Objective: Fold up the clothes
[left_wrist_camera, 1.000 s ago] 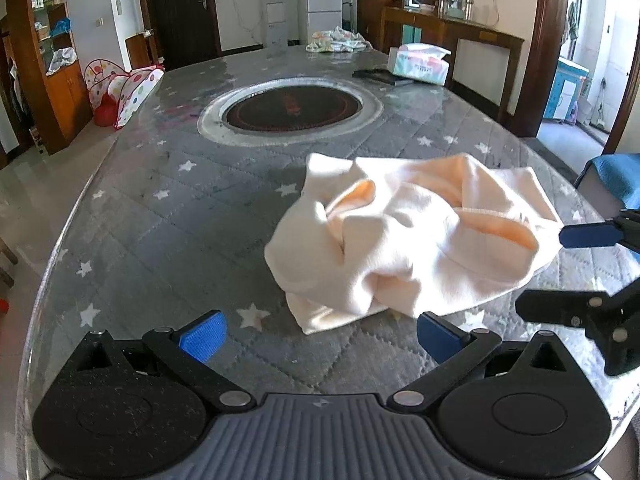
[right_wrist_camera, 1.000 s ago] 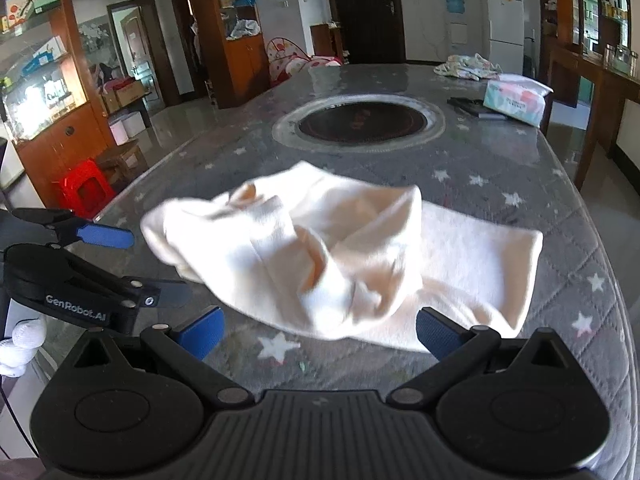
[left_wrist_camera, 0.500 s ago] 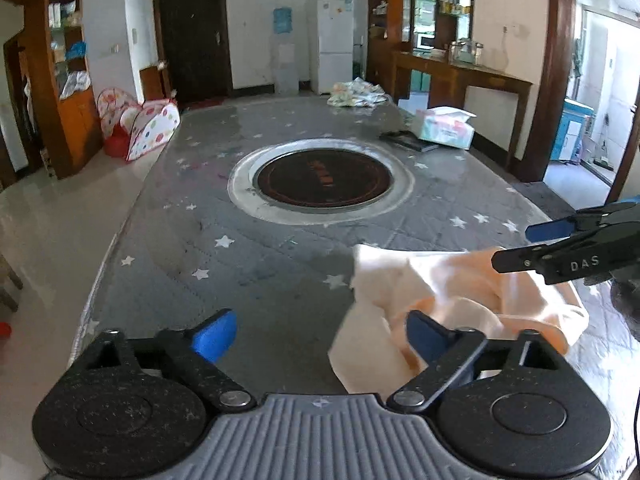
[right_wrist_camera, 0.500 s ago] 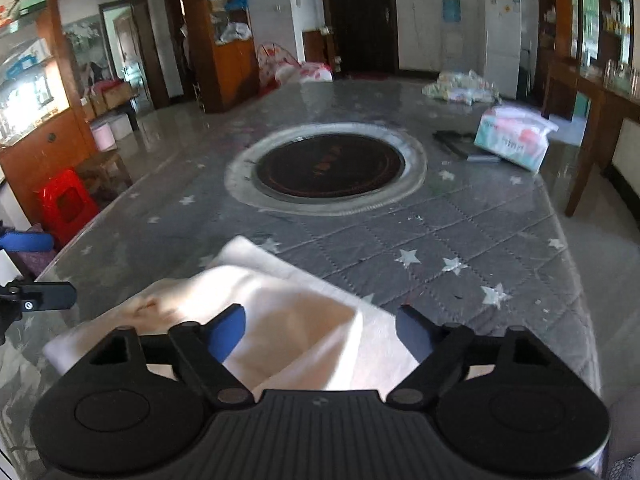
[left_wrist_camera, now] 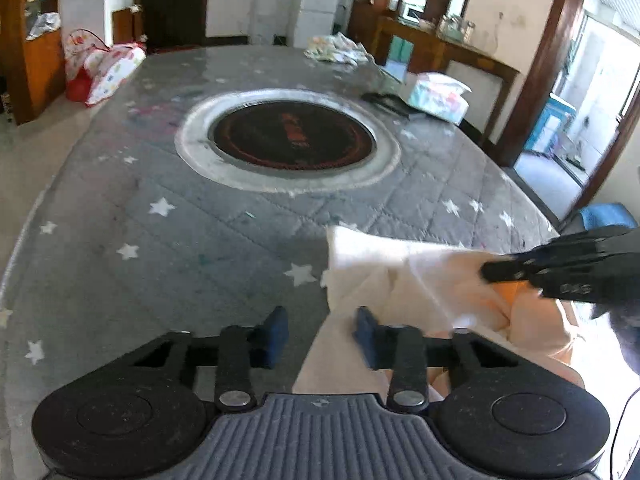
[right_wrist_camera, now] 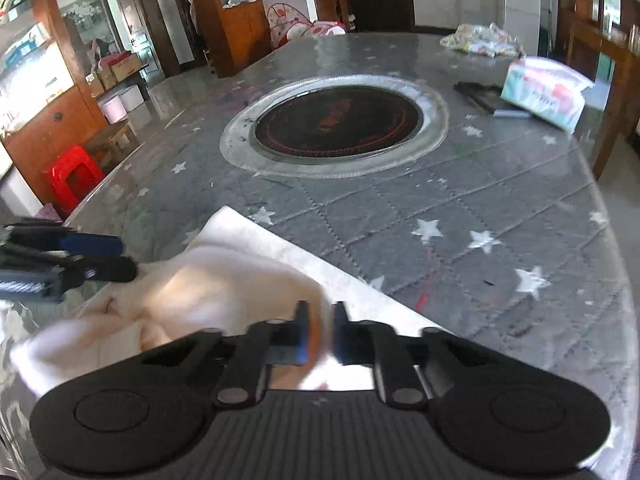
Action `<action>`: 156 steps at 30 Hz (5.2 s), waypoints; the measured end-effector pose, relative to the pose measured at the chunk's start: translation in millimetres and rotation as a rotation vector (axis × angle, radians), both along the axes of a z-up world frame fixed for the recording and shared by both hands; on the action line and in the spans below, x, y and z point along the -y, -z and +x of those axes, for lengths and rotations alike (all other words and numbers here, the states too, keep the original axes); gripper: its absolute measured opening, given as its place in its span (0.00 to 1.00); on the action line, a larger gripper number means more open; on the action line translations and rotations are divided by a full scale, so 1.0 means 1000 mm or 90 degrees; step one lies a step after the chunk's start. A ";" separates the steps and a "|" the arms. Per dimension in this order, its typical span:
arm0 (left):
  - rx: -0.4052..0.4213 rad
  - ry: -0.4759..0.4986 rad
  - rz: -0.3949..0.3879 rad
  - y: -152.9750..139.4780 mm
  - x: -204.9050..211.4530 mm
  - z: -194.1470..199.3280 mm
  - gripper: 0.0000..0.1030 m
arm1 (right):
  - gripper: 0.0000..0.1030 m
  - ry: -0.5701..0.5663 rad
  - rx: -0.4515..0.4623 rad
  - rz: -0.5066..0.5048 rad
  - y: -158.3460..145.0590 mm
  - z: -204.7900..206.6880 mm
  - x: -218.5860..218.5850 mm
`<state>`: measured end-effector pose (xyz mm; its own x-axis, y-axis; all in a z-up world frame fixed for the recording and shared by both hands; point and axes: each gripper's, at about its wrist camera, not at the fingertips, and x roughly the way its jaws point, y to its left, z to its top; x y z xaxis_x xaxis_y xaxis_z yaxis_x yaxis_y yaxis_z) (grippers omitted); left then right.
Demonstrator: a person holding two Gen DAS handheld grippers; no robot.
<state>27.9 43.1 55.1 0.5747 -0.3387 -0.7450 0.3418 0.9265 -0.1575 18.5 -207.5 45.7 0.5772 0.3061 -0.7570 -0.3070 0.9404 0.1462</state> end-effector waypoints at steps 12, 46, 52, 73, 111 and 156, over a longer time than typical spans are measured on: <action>0.008 0.049 0.001 0.002 -0.002 -0.026 0.06 | 0.03 0.069 0.032 -0.029 -0.034 -0.109 0.046; 0.023 0.097 0.049 0.011 0.024 -0.009 0.13 | 0.11 -0.074 0.069 -0.149 -0.006 -0.043 -0.015; 0.042 0.045 0.047 0.001 0.002 -0.020 0.10 | 0.04 0.051 0.114 -0.107 -0.031 -0.069 0.030; 0.031 -0.098 0.098 -0.006 -0.117 -0.131 0.15 | 0.32 0.263 -0.031 -0.069 -0.020 -0.209 0.120; 0.010 0.027 0.066 0.025 -0.007 0.000 0.10 | 0.06 0.079 -0.046 -0.044 0.010 -0.037 0.052; 0.120 0.258 0.152 0.028 0.025 -0.157 0.10 | 0.21 -0.204 0.037 -0.092 -0.007 -0.178 -0.046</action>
